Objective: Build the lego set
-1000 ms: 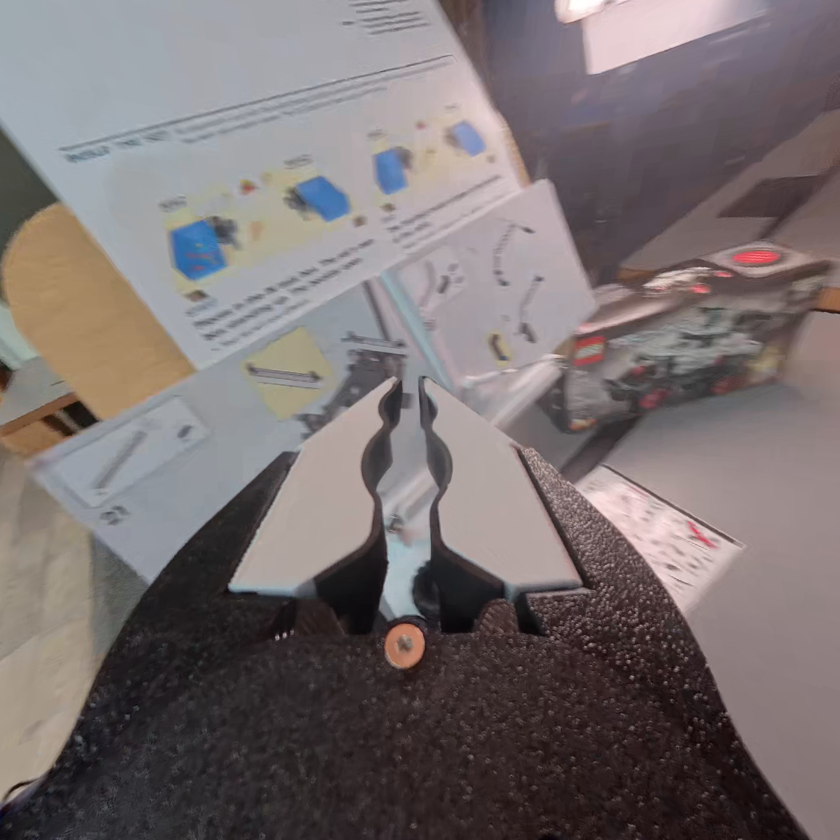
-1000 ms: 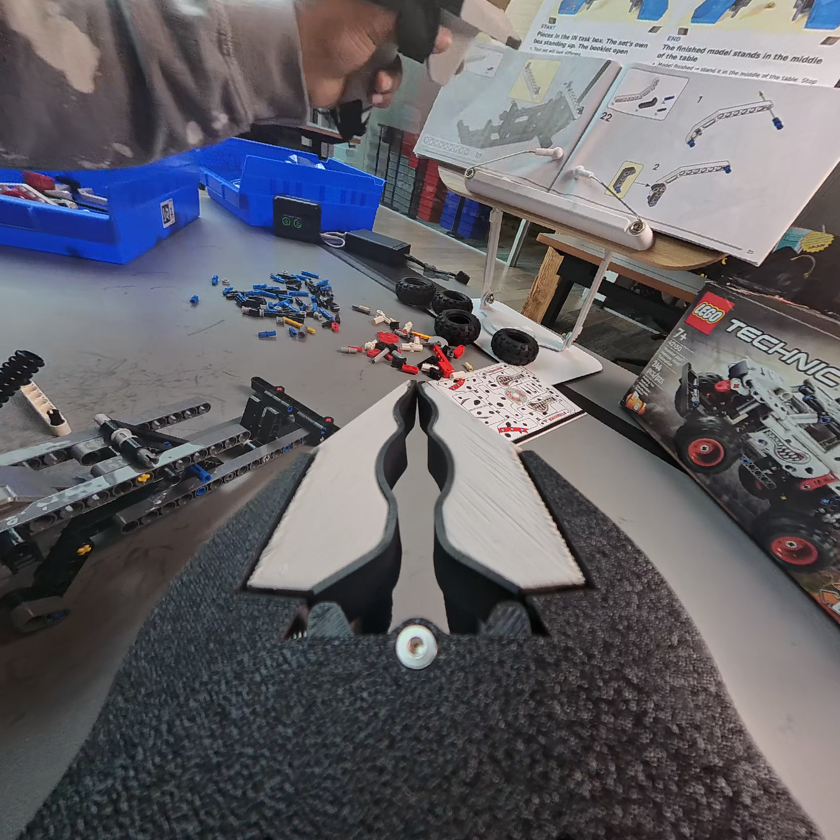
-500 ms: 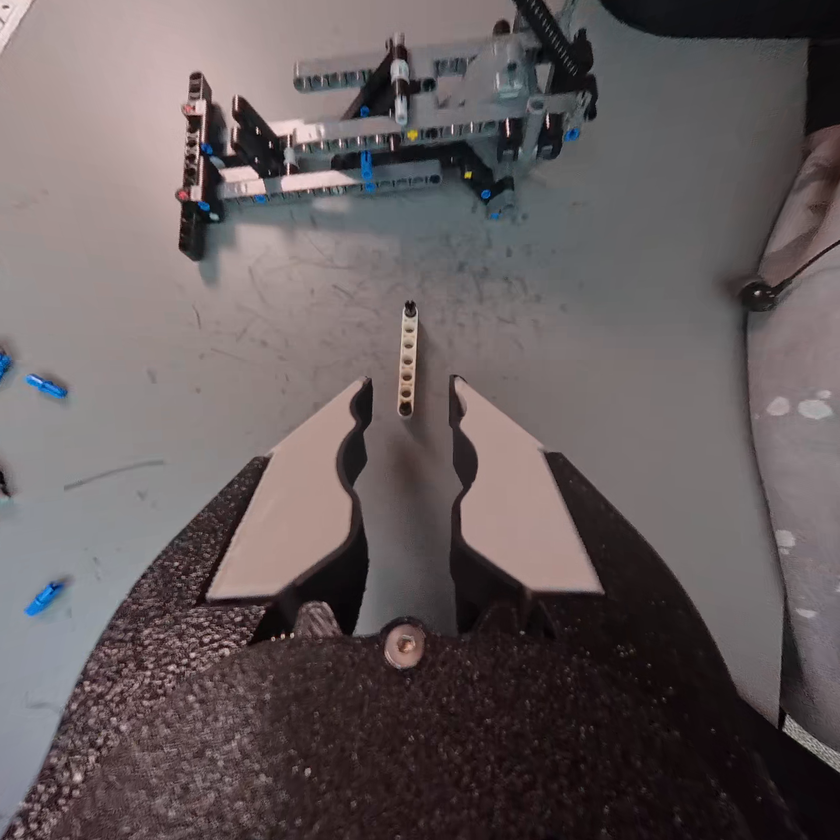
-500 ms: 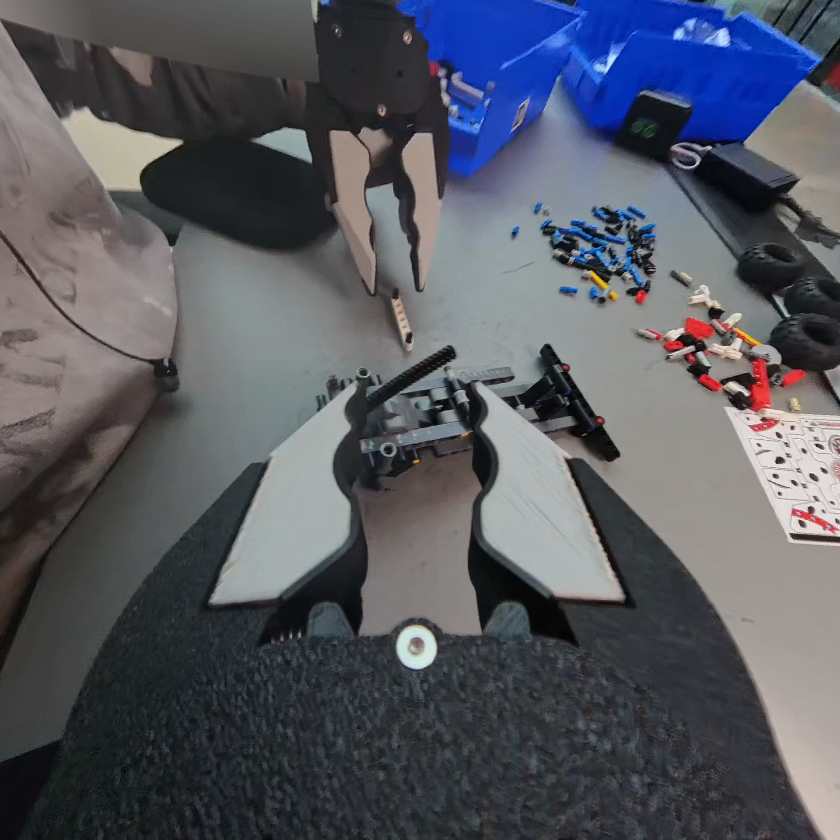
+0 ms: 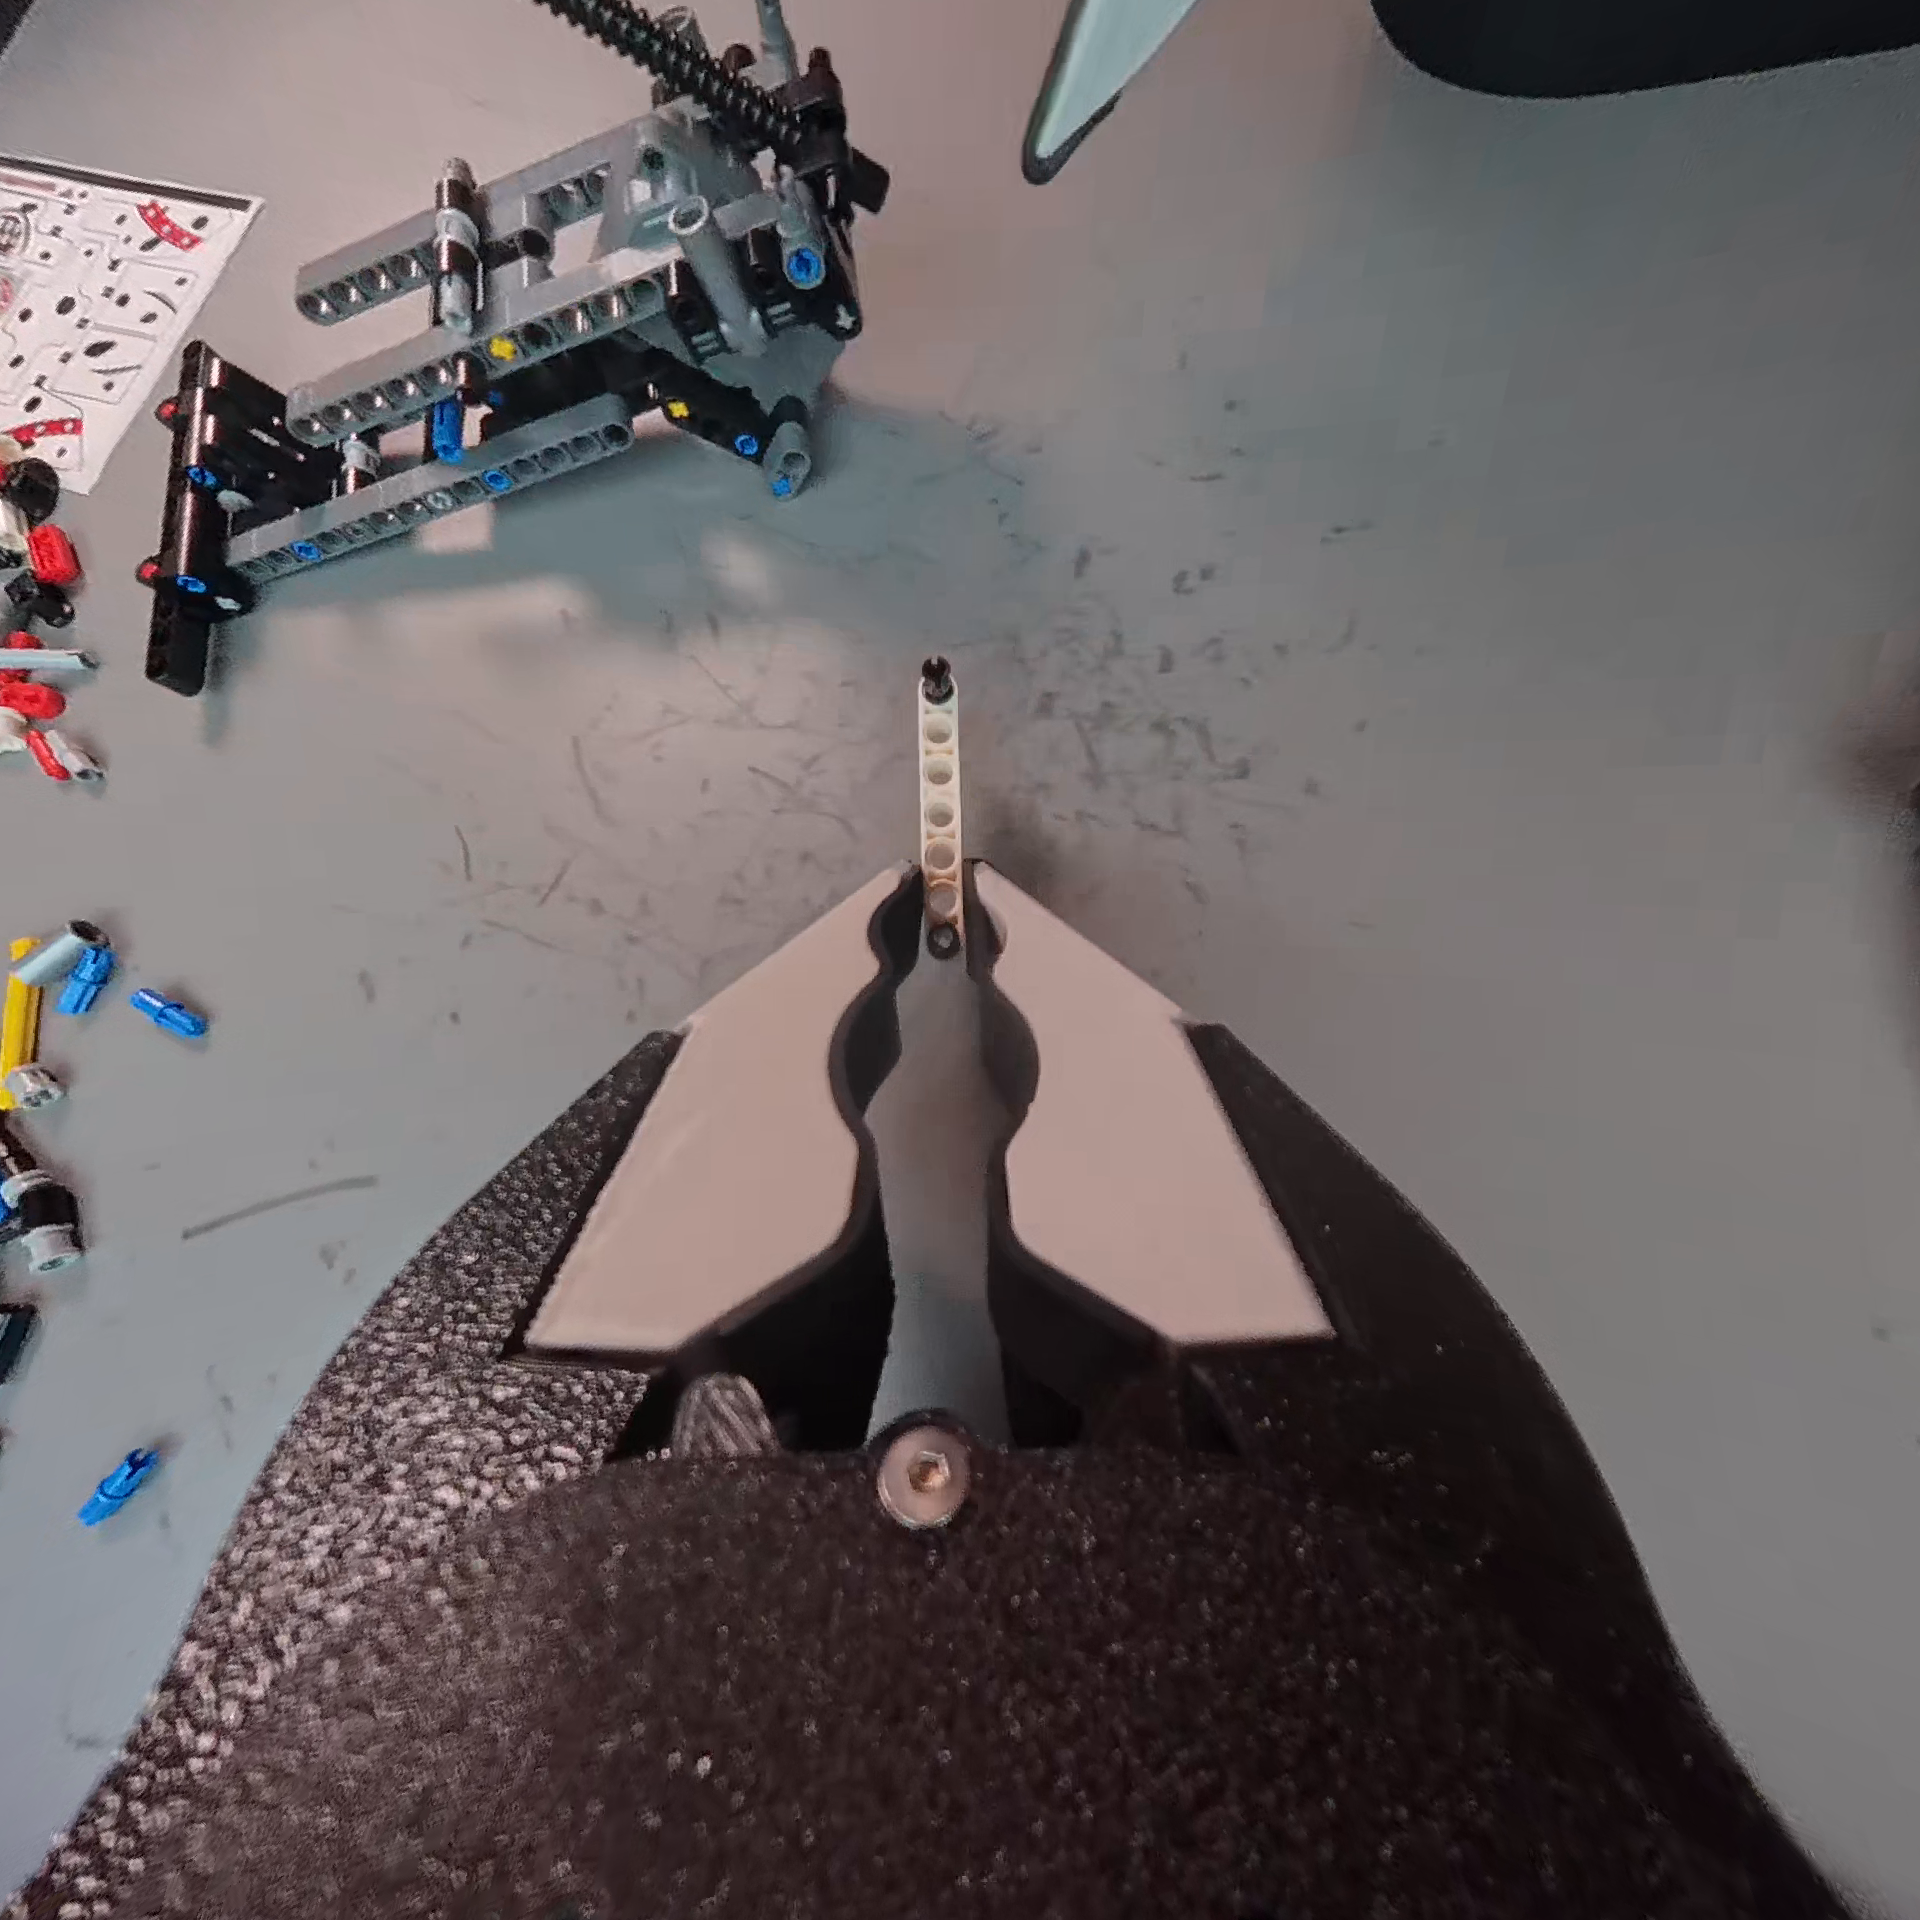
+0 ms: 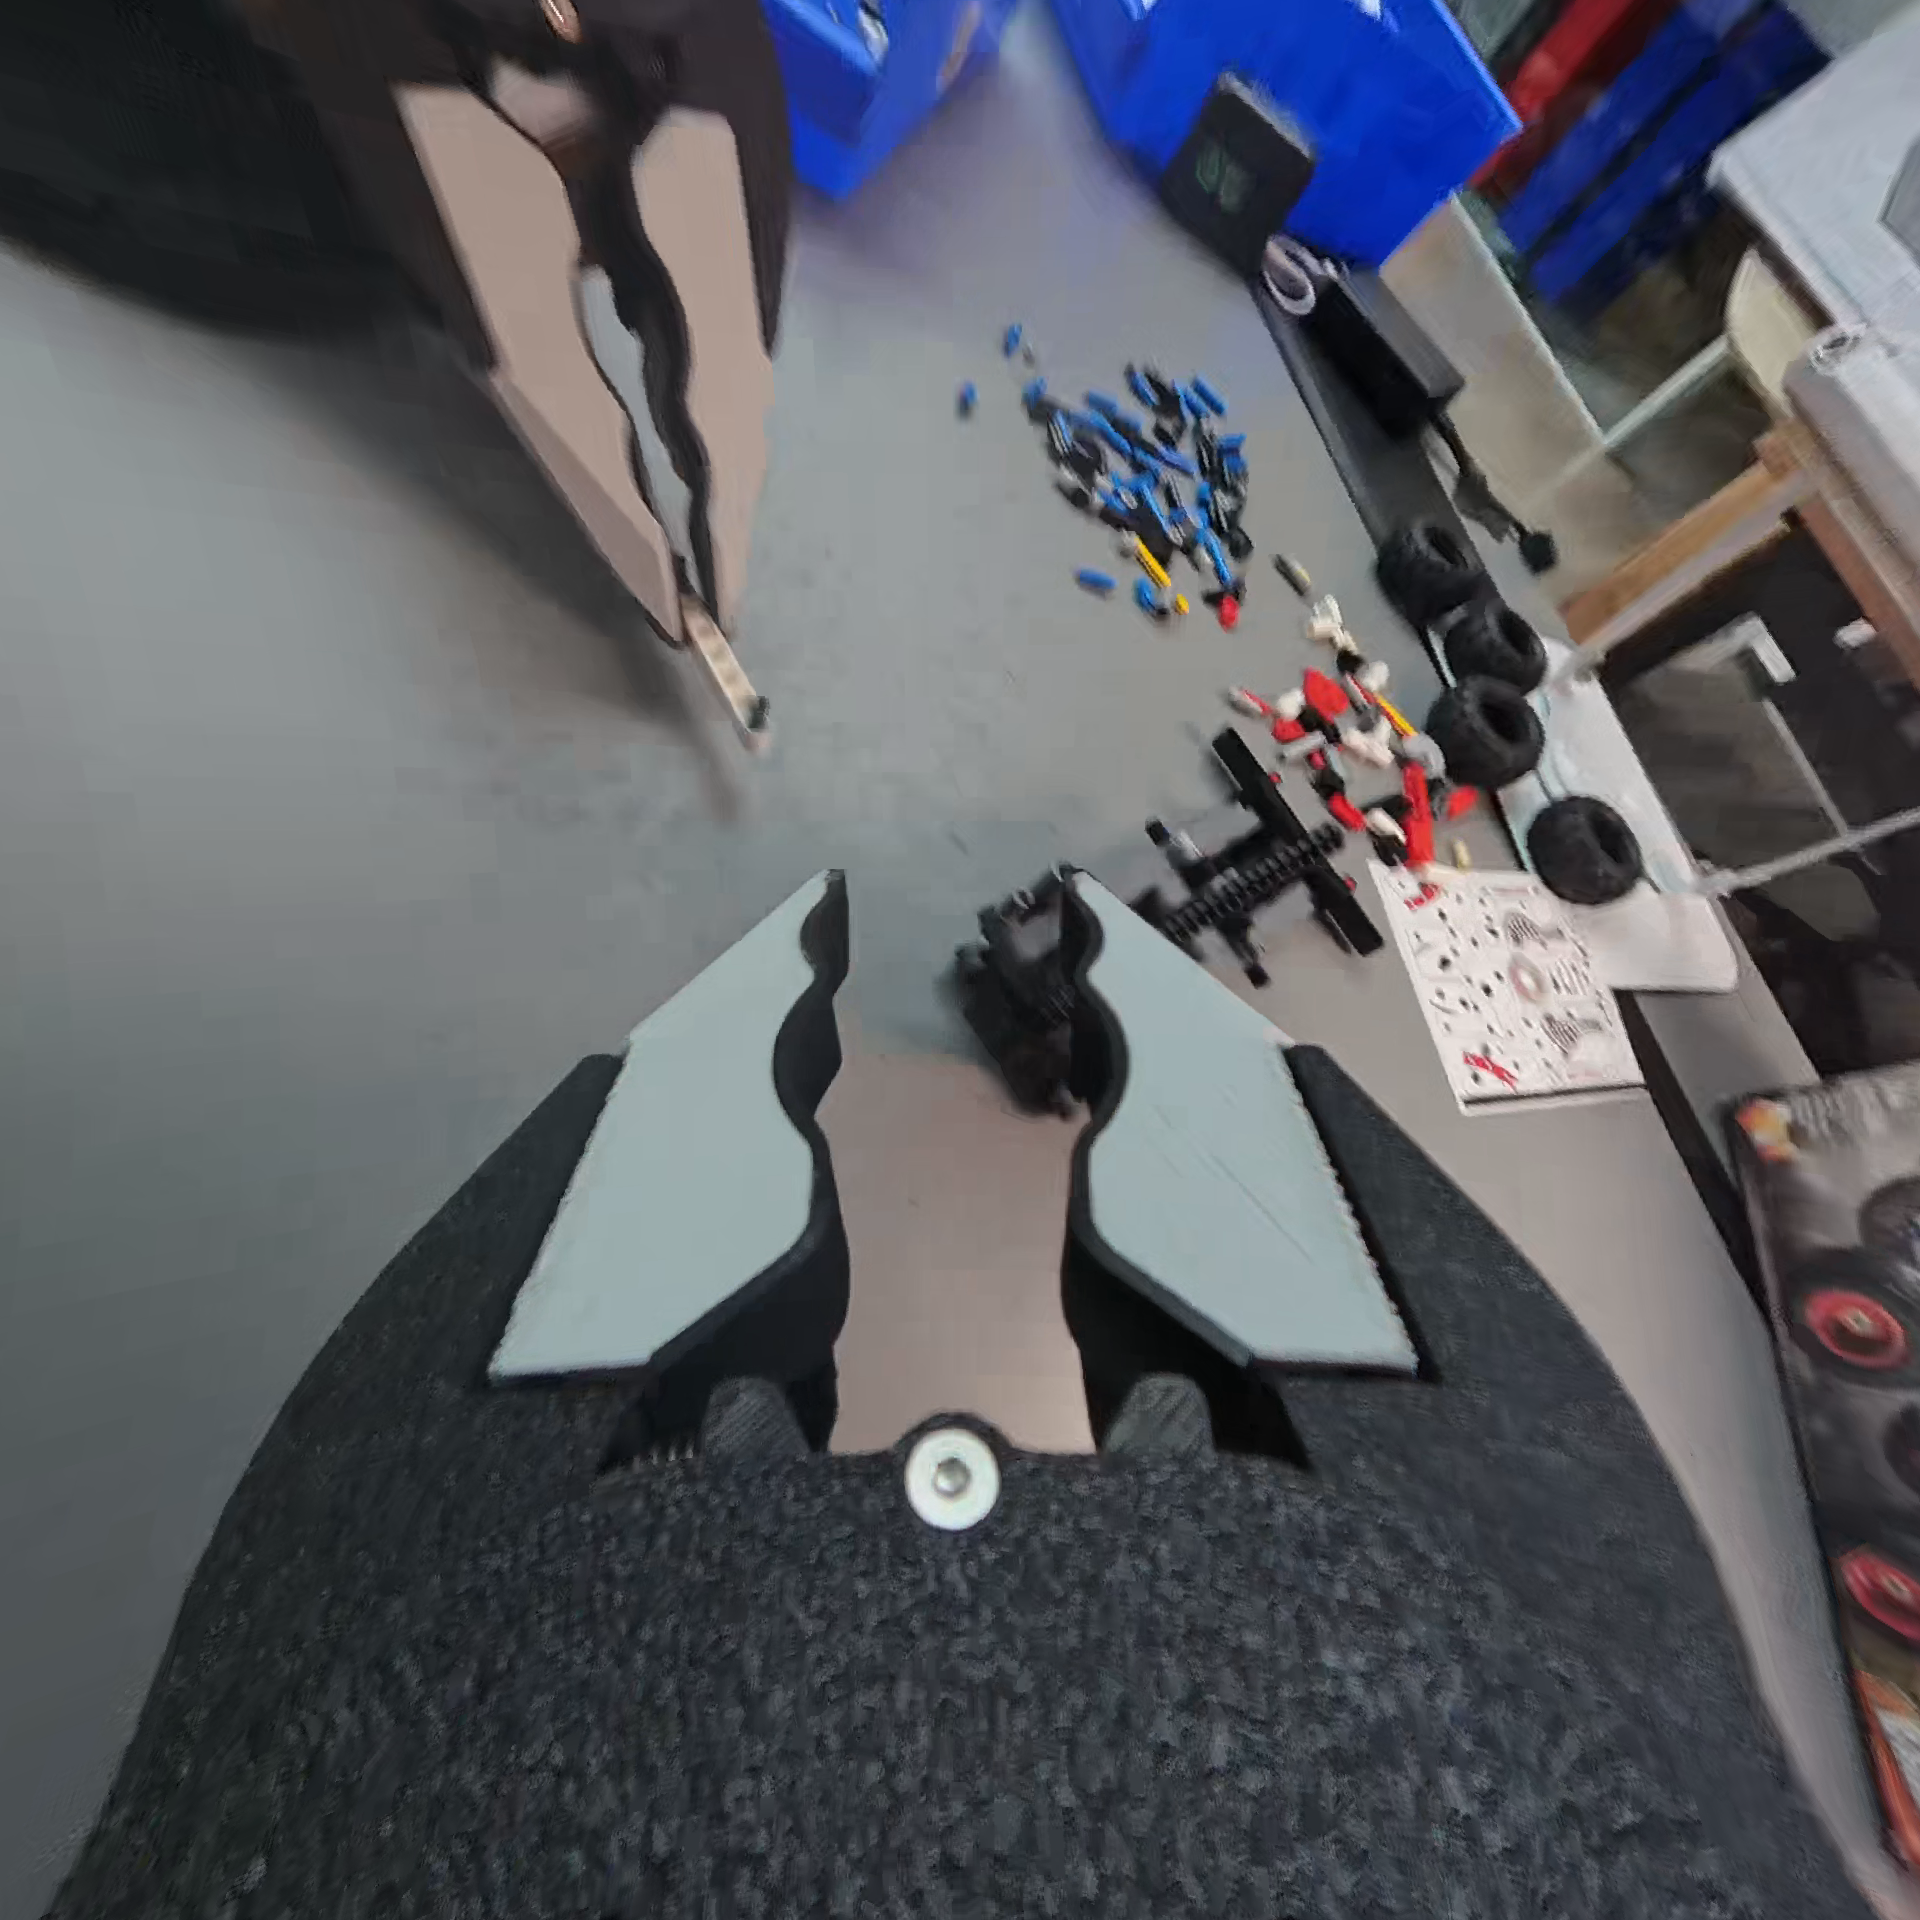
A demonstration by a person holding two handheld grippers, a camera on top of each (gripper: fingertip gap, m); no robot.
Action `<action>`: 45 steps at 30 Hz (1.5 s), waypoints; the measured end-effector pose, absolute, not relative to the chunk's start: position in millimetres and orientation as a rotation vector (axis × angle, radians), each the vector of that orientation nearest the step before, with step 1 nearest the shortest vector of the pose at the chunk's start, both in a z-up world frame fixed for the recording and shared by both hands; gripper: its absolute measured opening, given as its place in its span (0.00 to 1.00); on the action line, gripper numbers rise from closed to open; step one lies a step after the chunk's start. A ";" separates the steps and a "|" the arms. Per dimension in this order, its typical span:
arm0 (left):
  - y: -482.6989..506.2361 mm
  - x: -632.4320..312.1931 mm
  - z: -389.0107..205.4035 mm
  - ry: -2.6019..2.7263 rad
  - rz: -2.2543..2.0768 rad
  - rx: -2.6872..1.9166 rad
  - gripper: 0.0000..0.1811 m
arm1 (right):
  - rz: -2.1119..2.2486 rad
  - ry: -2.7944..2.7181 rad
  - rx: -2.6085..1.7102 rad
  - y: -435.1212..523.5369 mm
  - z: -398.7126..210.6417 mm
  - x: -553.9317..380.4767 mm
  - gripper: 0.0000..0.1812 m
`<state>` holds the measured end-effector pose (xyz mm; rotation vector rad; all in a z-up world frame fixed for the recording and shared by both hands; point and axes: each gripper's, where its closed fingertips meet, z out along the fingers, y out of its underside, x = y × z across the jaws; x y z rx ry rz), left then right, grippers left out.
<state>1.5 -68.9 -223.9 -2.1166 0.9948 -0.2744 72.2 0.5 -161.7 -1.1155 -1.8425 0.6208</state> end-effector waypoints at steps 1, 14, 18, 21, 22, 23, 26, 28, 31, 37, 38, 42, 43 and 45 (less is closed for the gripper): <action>-69.6 4.4 -223.5 0.995 -0.278 -2.109 0.05 | 0.716 -1.849 -1.086 -15.5 -158.4 70.4 0.17; -72.9 15.7 -236.3 0.981 -0.342 -2.169 0.10 | 0.654 -2.055 -1.103 -55.8 -226.1 34.7 0.00; -75.1 15.4 -233.6 0.982 -0.362 -2.158 0.11 | 0.614 -2.075 -1.100 -55.1 -231.2 34.3 0.00; -76.9 12.8 -232.3 0.983 -0.364 -2.156 0.10 | 0.670 -2.059 -1.109 -60.9 -224.9 31.7 0.00; -77.8 12.9 -231.7 0.985 -0.371 -2.154 0.09 | 0.660 -2.058 -1.110 -60.3 -224.7 30.2 0.00; -78.3 13.1 -231.5 0.989 -0.374 -2.152 0.09 | 0.644 -2.062 -1.107 -59.5 -225.7 28.8 0.00; -79.1 11.7 -234.1 1.003 -0.361 -2.159 0.07 | 0.633 -2.074 -1.111 -58.6 -229.1 25.7 0.00; -79.5 11.5 -235.4 1.013 -0.351 -2.161 0.06 | 0.640 -2.081 -1.121 -58.5 -228.7 25.2 0.00; -79.8 11.6 -236.8 1.021 -0.344 -2.164 0.06 | 0.673 -2.077 -1.104 -63.4 -223.7 22.4 0.00; -79.5 11.4 -237.1 1.019 -0.354 -2.165 0.06 | 0.653 -2.105 -1.101 -64.3 -228.8 17.7 0.00; -79.4 11.3 -237.0 1.018 -0.354 -2.165 0.06 | 0.654 -2.108 -1.103 -64.3 -228.4 17.7 0.00; -79.1 11.1 -237.1 1.016 -0.358 -2.165 0.07 | 0.690 -2.105 -1.086 -71.0 -222.7 14.1 0.00; -79.1 11.1 -237.1 1.015 -0.360 -2.165 0.07 | 0.685 -2.109 -1.080 -72.0 -222.8 12.9 0.00; -79.0 11.1 -237.0 1.016 -0.360 -2.164 0.07 | 0.655 -2.130 -1.077 -71.1 -227.3 11.8 0.00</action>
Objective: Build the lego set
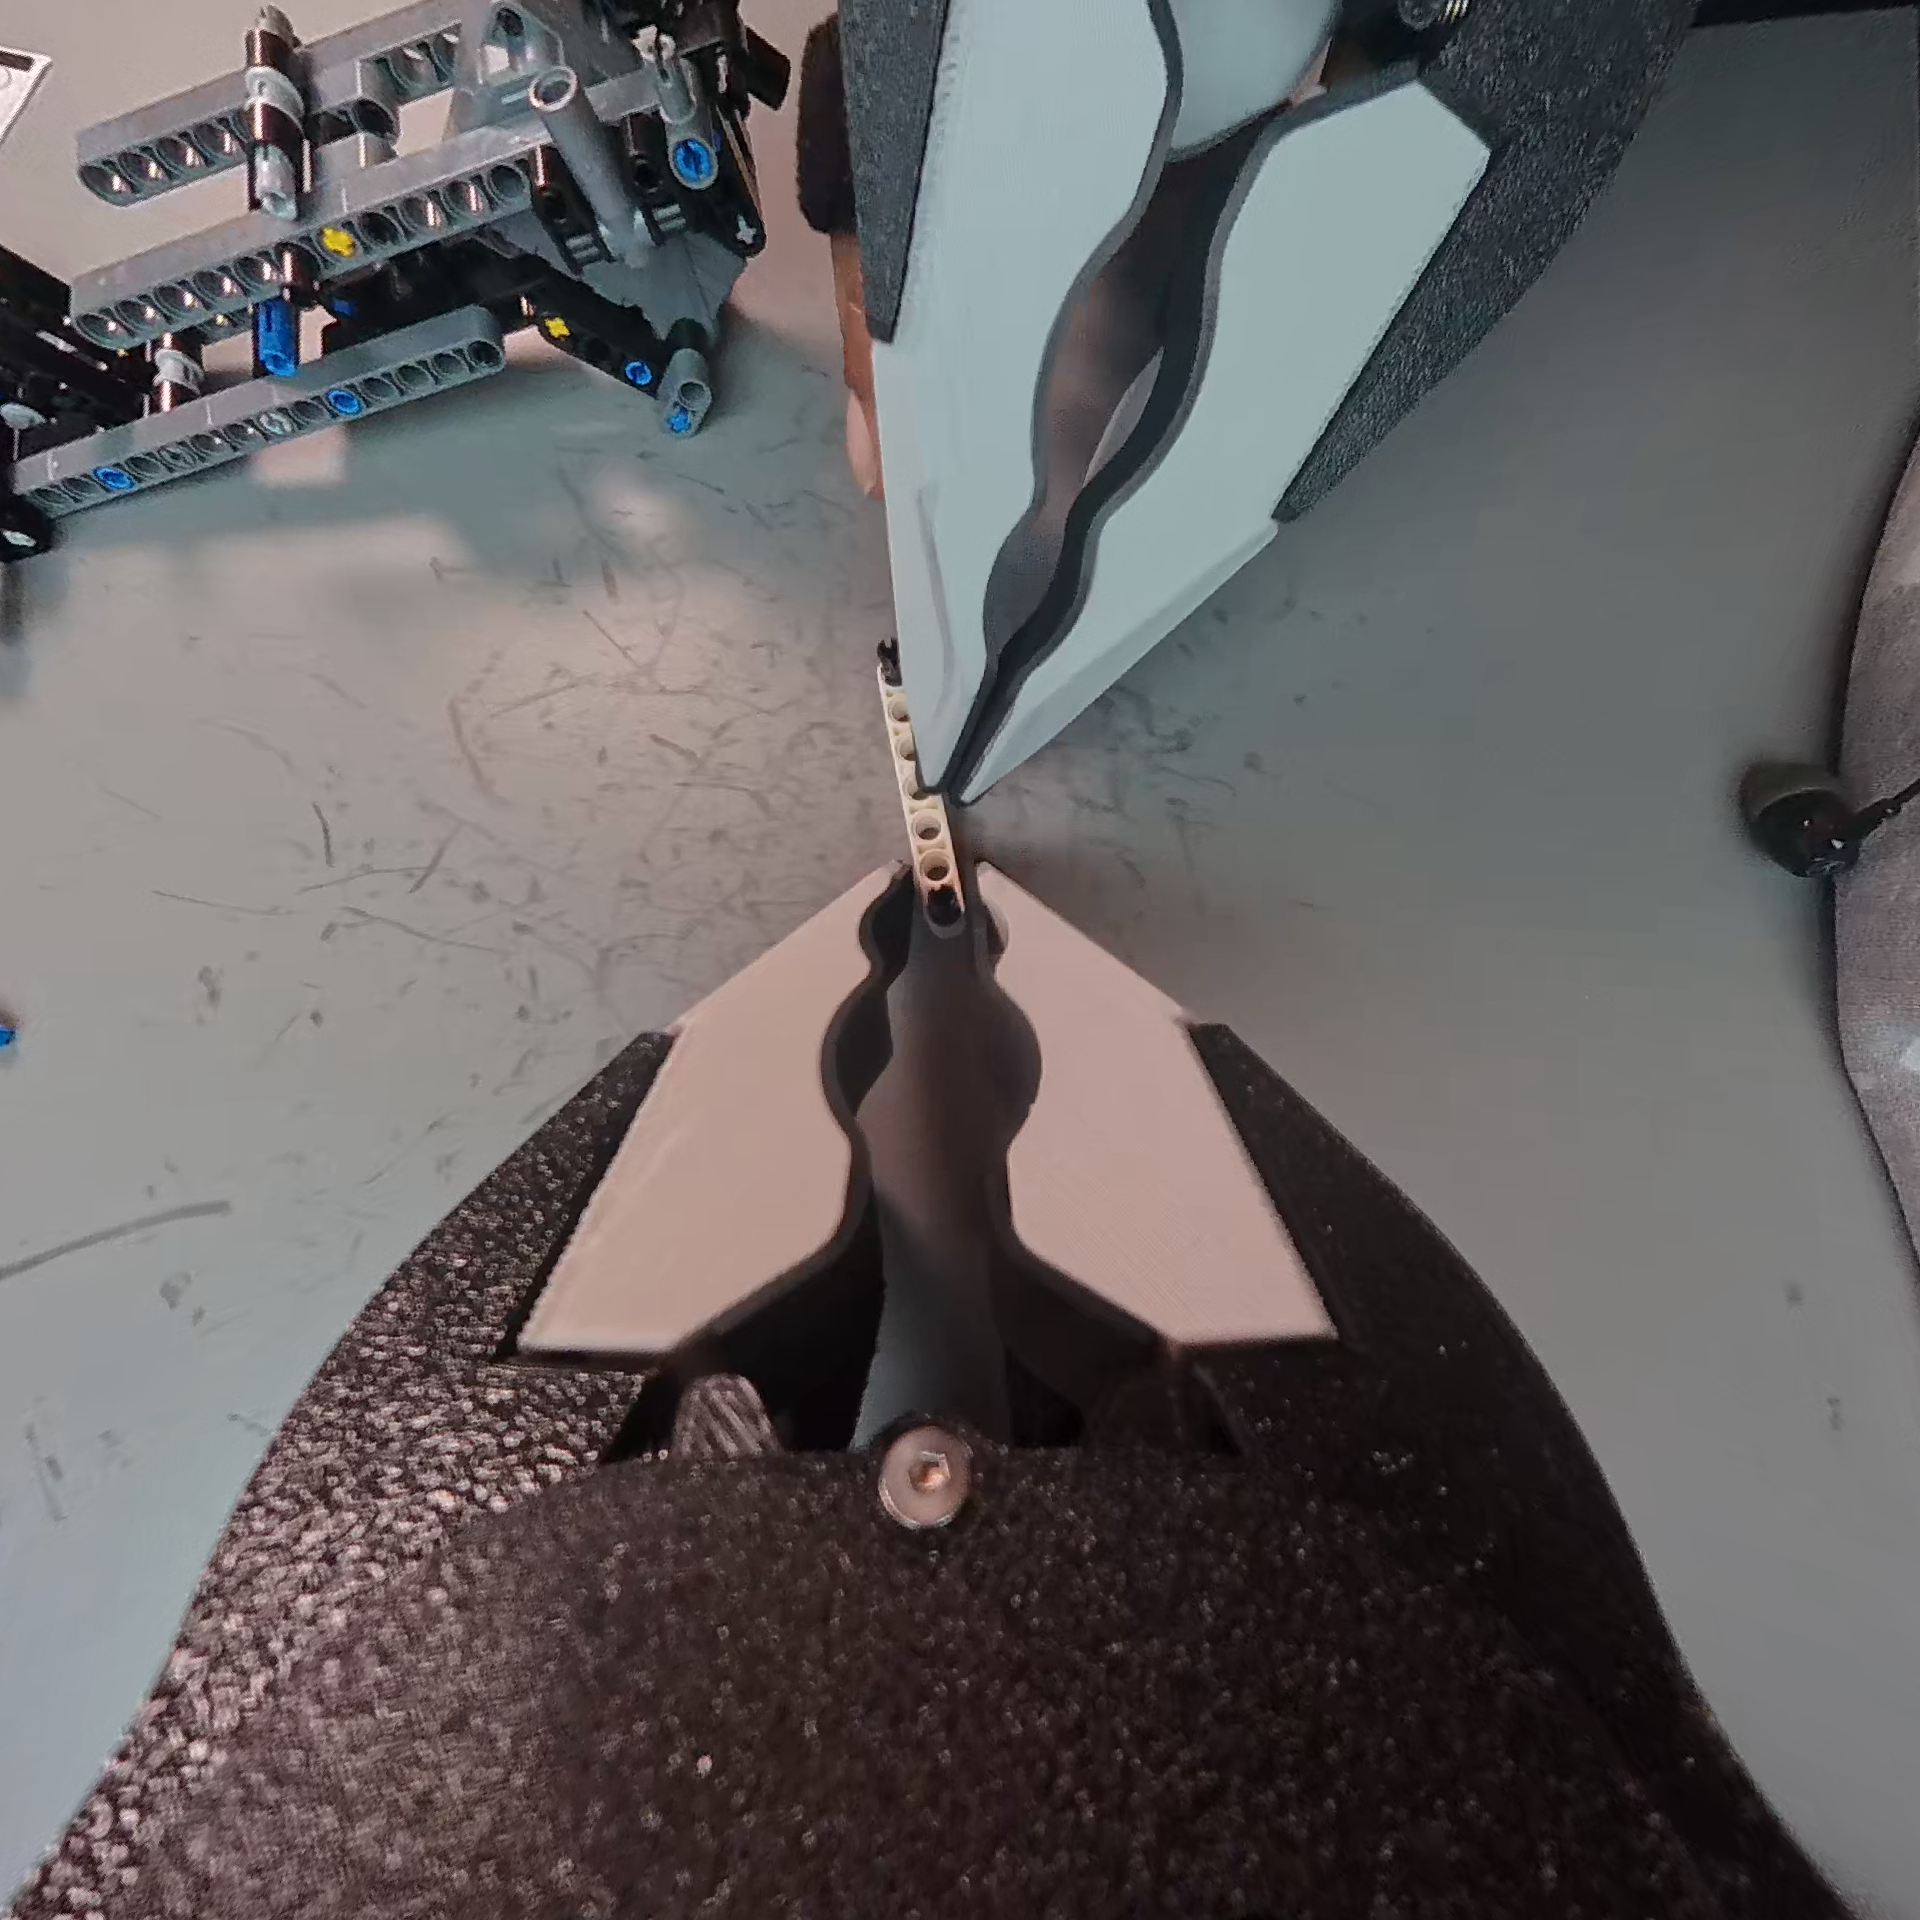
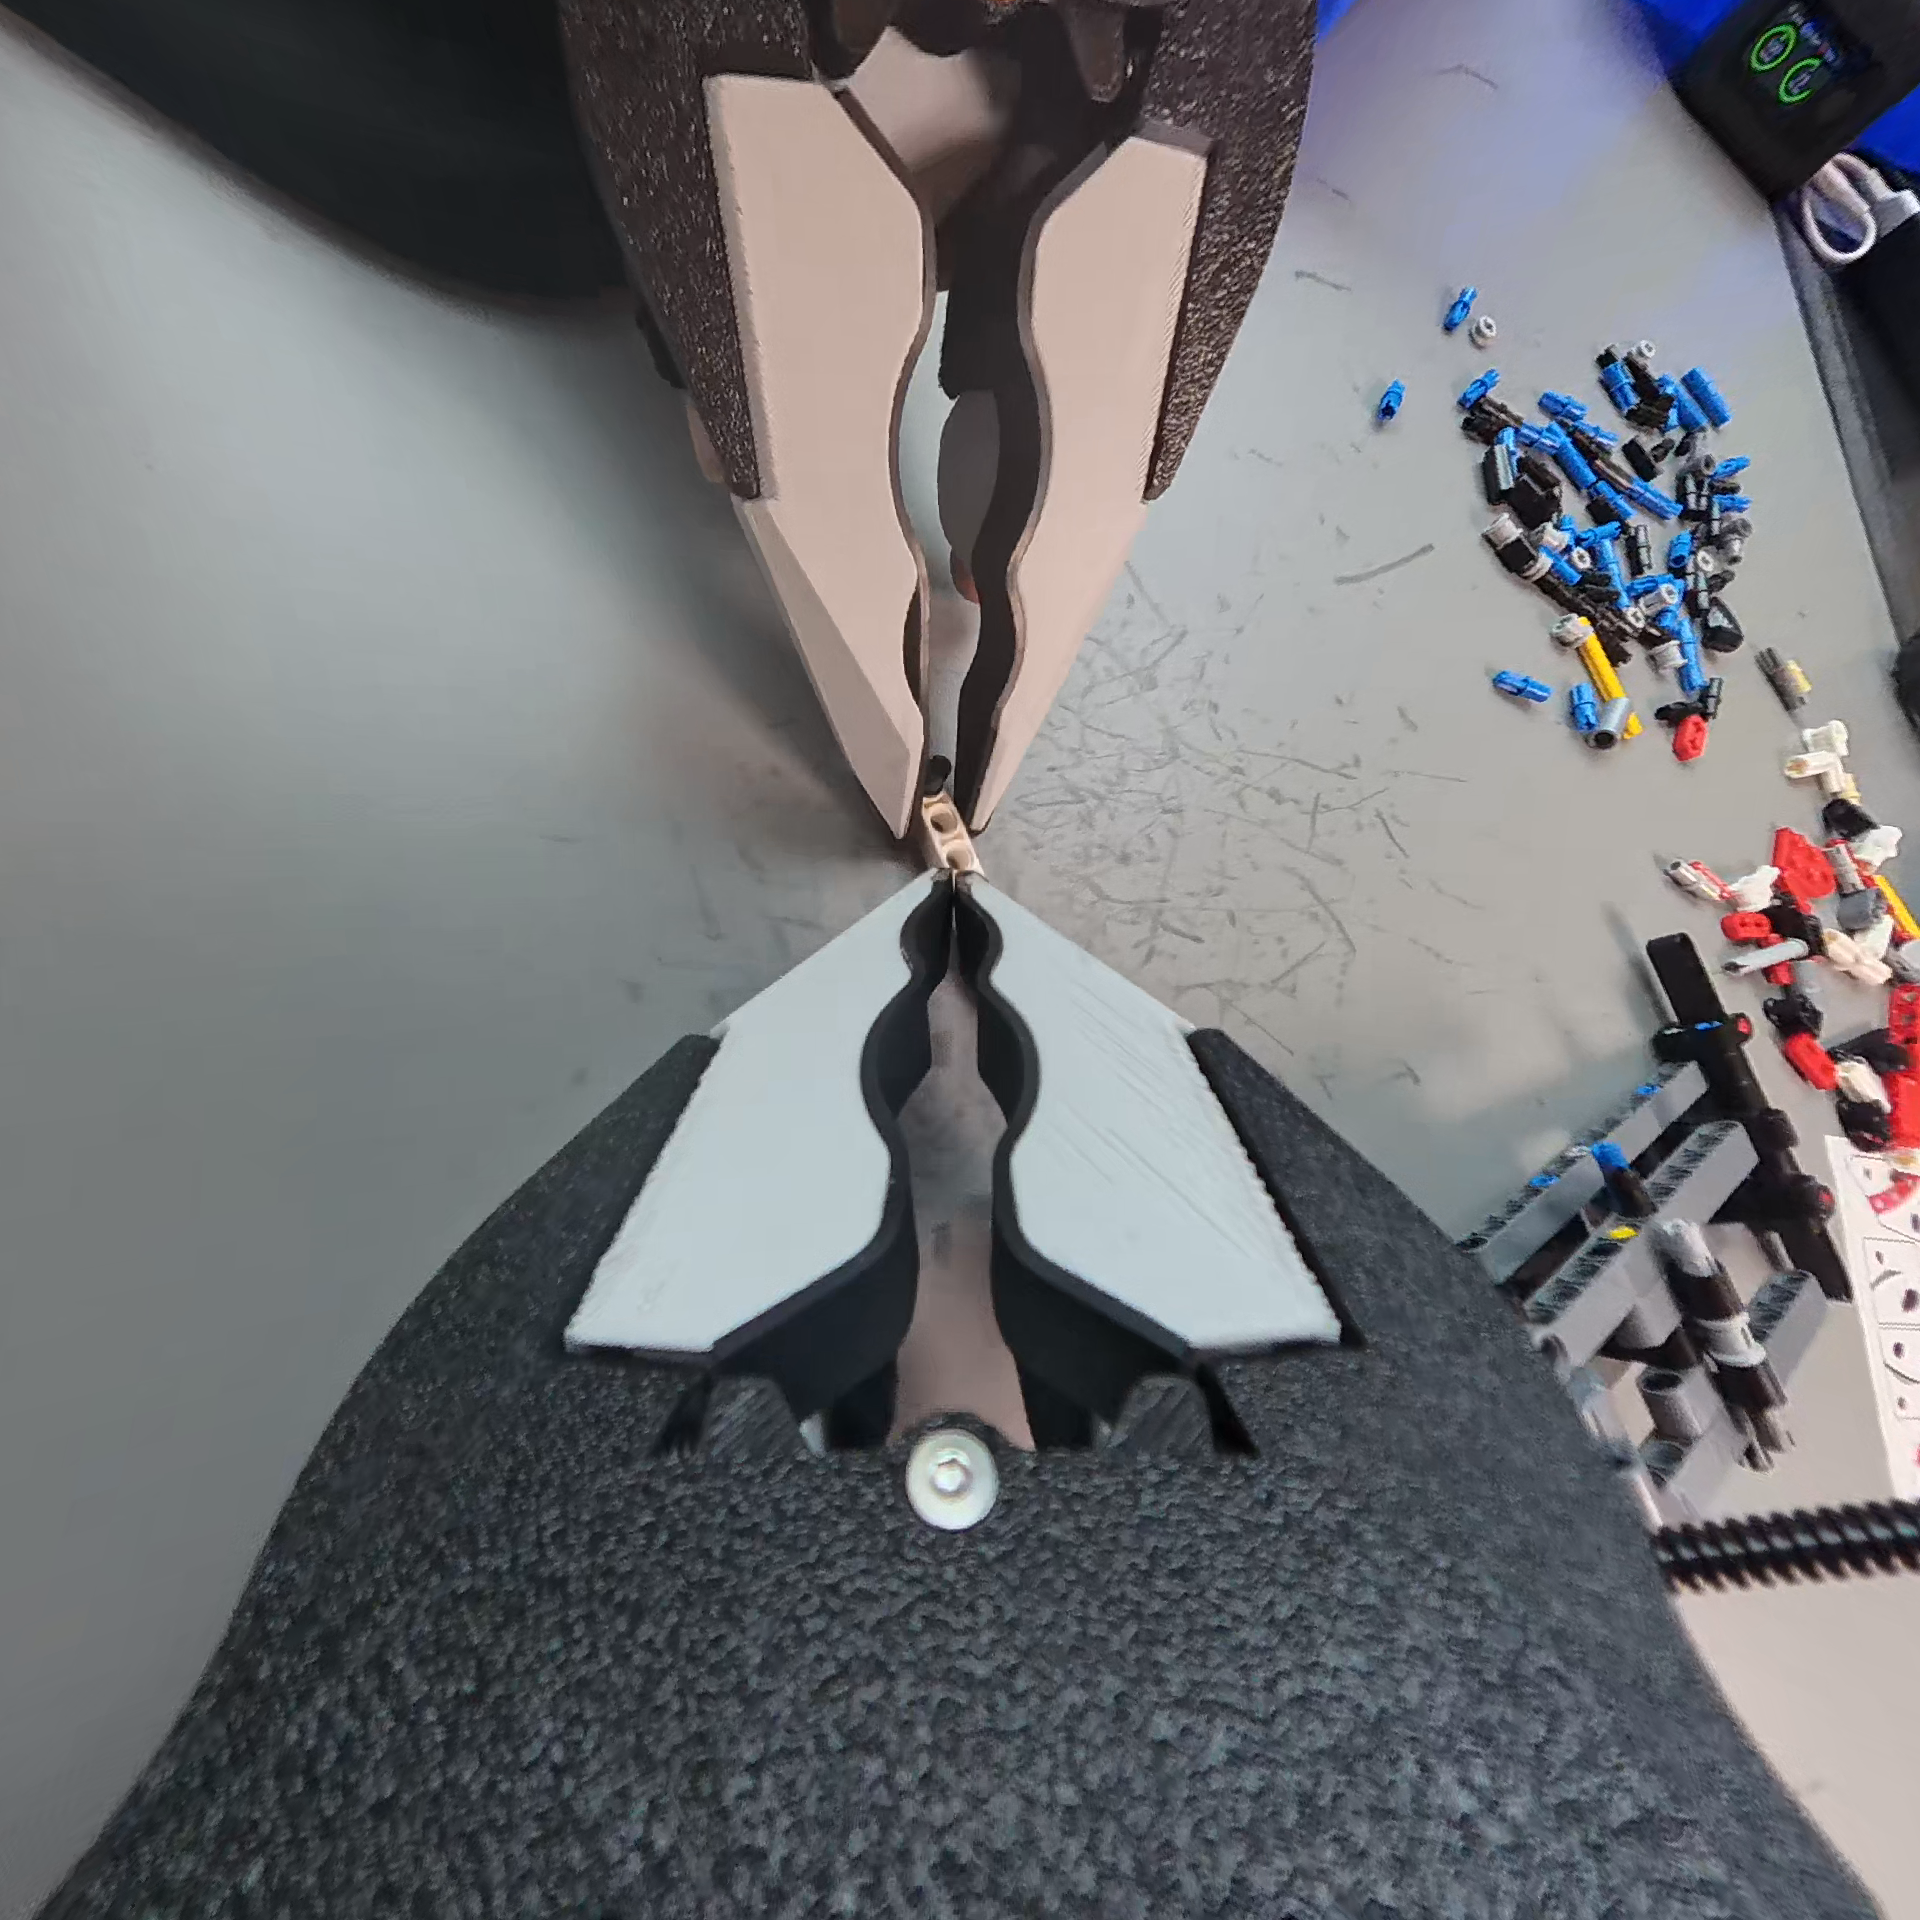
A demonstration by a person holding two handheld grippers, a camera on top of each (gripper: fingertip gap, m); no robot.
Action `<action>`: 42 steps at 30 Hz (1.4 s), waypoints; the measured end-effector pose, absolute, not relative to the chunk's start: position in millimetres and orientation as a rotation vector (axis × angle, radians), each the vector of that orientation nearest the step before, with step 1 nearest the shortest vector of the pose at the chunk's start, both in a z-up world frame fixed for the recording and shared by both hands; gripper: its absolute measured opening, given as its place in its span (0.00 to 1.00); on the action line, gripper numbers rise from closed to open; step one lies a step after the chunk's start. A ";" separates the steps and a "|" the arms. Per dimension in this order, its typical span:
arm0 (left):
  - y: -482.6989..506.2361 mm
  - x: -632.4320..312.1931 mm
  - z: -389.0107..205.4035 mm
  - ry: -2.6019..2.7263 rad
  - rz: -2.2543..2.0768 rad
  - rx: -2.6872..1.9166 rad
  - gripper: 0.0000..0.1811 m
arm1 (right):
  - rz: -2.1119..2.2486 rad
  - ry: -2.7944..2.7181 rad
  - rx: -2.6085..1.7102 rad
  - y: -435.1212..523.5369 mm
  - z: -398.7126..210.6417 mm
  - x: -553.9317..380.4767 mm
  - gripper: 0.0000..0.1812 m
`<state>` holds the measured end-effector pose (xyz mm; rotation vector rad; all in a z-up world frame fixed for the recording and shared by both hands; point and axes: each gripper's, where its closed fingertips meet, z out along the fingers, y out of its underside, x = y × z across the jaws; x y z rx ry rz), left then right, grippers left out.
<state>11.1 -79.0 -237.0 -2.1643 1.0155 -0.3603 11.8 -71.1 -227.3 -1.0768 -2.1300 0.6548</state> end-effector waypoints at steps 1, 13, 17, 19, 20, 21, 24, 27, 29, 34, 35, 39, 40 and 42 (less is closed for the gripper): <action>-79.0 11.1 -236.9 1.016 -0.359 -2.164 0.07 | 0.651 -2.134 -1.080 -70.6 -229.2 11.4 0.00; -78.7 10.8 -236.5 1.018 -0.353 -2.158 0.07 | 0.676 -2.172 -1.068 -78.1 -229.1 5.3 0.00; -81.1 6.7 -234.8 1.037 -0.332 -2.147 0.11 | 0.693 -2.170 -1.040 -82.4 -223.1 2.6 0.00; -82.7 3.3 -232.4 1.034 -0.334 -2.142 0.11 | 0.685 -2.179 -1.032 -83.5 -224.0 0.6 0.01; -83.6 1.9 -232.1 1.033 -0.337 -2.145 0.11 | 0.669 -2.192 -1.031 -82.8 -226.8 0.3 0.01; -83.9 0.7 -232.2 1.031 -0.337 -2.148 0.10 | 0.657 -2.207 -1.034 -82.4 -230.3 0.4 0.01; -85.1 -0.1 -234.6 1.041 -0.330 -2.158 0.09 | 0.674 -2.209 -1.033 -84.3 -229.6 -1.3 0.01; -86.2 0.9 -236.3 1.055 -0.330 -2.161 0.08 | 0.696 -2.206 -1.022 -88.2 -224.1 -3.4 0.01; -86.3 0.8 -236.4 1.052 -0.336 -2.163 0.08 | 0.706 -2.209 -1.017 -91.2 -222.5 -5.0 0.00; -86.6 0.7 -236.5 1.052 -0.337 -2.162 0.08 | 0.713 -2.194 -1.024 -82.7 -216.5 -3.5 0.01; -86.4 0.6 -236.4 1.051 -0.336 -2.161 0.08 | 0.719 -2.180 -1.037 -76.4 -211.5 -1.5 0.01; -84.5 1.1 -234.6 1.045 -0.333 -2.147 0.11 | 0.696 -2.248 -1.139 -52.6 -213.8 21.0 0.09; -83.6 2.1 -234.8 1.046 -0.330 -2.145 0.11 | 0.697 -2.254 -1.142 -51.1 -215.4 23.9 0.10; -81.4 6.4 -235.9 1.054 -0.325 -2.143 0.11 | 0.713 -2.240 -1.146 -51.8 -214.9 23.5 0.07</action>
